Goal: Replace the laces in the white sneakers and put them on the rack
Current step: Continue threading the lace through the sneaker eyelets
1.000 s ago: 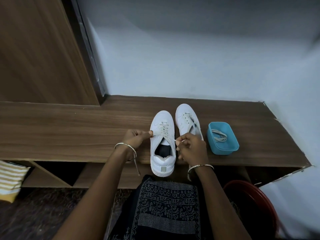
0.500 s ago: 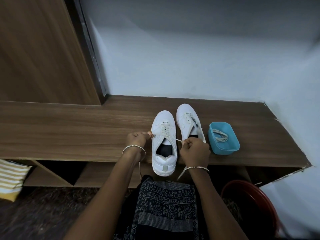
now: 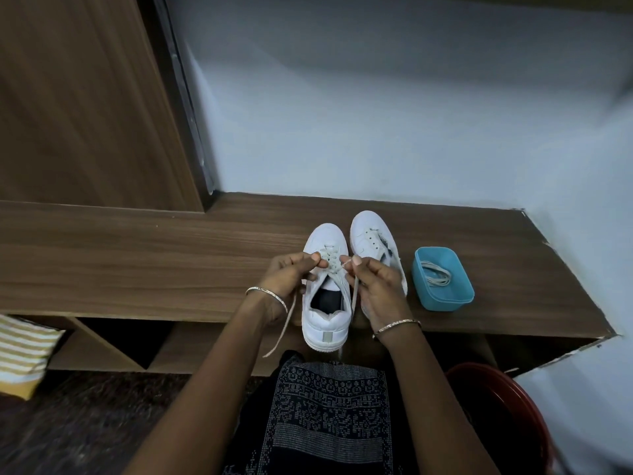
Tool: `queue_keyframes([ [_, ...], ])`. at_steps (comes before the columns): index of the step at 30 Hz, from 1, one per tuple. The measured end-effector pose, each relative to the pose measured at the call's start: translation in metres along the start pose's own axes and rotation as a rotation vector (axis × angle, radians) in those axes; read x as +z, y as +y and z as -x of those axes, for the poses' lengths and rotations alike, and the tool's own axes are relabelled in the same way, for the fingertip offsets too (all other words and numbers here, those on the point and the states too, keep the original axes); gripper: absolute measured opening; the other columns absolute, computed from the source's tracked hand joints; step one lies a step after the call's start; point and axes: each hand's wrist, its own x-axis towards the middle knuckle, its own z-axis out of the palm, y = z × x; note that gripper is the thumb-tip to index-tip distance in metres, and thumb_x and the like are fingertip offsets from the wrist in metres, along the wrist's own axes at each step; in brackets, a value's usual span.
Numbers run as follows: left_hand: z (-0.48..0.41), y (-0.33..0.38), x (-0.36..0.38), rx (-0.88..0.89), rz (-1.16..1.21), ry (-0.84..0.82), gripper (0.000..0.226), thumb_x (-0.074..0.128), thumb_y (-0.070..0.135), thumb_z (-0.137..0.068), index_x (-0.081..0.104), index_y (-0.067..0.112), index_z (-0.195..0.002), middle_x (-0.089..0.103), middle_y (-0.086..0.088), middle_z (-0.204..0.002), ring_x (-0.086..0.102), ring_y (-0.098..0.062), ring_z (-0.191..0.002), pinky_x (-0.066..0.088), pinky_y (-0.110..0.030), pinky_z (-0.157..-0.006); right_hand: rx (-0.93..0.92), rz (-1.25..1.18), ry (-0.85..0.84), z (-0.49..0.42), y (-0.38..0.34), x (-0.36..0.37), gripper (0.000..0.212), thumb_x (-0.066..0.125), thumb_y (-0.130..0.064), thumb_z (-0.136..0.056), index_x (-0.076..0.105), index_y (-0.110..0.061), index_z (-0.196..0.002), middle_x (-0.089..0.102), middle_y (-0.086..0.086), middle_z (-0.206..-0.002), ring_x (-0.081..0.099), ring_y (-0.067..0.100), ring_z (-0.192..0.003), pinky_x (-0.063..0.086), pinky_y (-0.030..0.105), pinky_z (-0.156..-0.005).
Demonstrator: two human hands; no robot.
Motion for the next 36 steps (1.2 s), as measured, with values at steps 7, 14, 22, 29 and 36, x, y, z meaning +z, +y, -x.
queue_keyframes([
  [7,-0.007,-0.012,0.017,0.002,0.385,0.037,0.021,0.051,0.016,-0.100,0.063,0.005,-0.086,0.067,-0.006,-0.081,0.052,-0.009,-0.048,0.036,-0.016,-0.039,-0.036,-0.257,0.158,-0.017,0.007,0.031,0.025,0.051,-0.013,-0.102,0.063,-0.003,-0.083,0.068,0.012,-0.077,0.067,0.019,-0.072,0.058,0.029,-0.071],
  [14,-0.012,-0.023,0.014,0.099,0.196,-0.063,0.021,0.052,0.005,-0.098,0.066,-0.002,-0.111,0.072,-0.006,-0.087,0.050,-0.005,-0.055,0.043,-0.015,-0.052,-0.071,-0.193,0.124,-0.027,0.028,0.031,0.022,0.054,-0.009,-0.100,0.074,-0.009,-0.089,0.071,0.011,-0.086,0.064,0.030,-0.092,0.051,0.048,-0.092],
  [22,-0.019,-0.020,0.012,0.160,0.054,-0.048,0.011,0.062,-0.005,-0.089,0.056,0.003,-0.092,0.070,-0.004,-0.064,0.053,-0.007,-0.043,0.037,-0.014,-0.039,-0.116,-0.098,0.093,-0.032,0.037,0.027,0.016,0.055,0.003,-0.097,0.069,-0.006,-0.100,0.070,0.020,-0.109,0.067,0.024,-0.097,0.055,0.038,-0.090],
  [29,-0.027,-0.011,0.003,0.158,-0.064,-0.075,0.018,0.068,-0.007,-0.085,0.056,0.005,-0.090,0.068,-0.004,-0.058,0.052,-0.011,-0.041,0.044,-0.020,-0.045,-0.126,-0.008,0.255,-0.038,0.043,0.027,0.010,0.068,0.001,-0.089,0.067,-0.009,-0.087,0.073,0.013,-0.080,0.068,0.021,-0.075,0.056,0.035,-0.076],
  [36,-0.034,0.002,0.000,-0.031,-0.094,-0.093,0.031,0.074,0.000,-0.081,0.048,0.012,-0.092,0.064,-0.008,-0.058,0.050,-0.011,-0.039,0.035,-0.017,-0.042,-0.159,-0.021,0.192,-0.038,0.046,0.025,0.013,0.063,0.004,-0.092,0.072,-0.005,-0.092,0.074,0.014,-0.090,0.070,0.023,-0.085,0.057,0.031,-0.080],
])
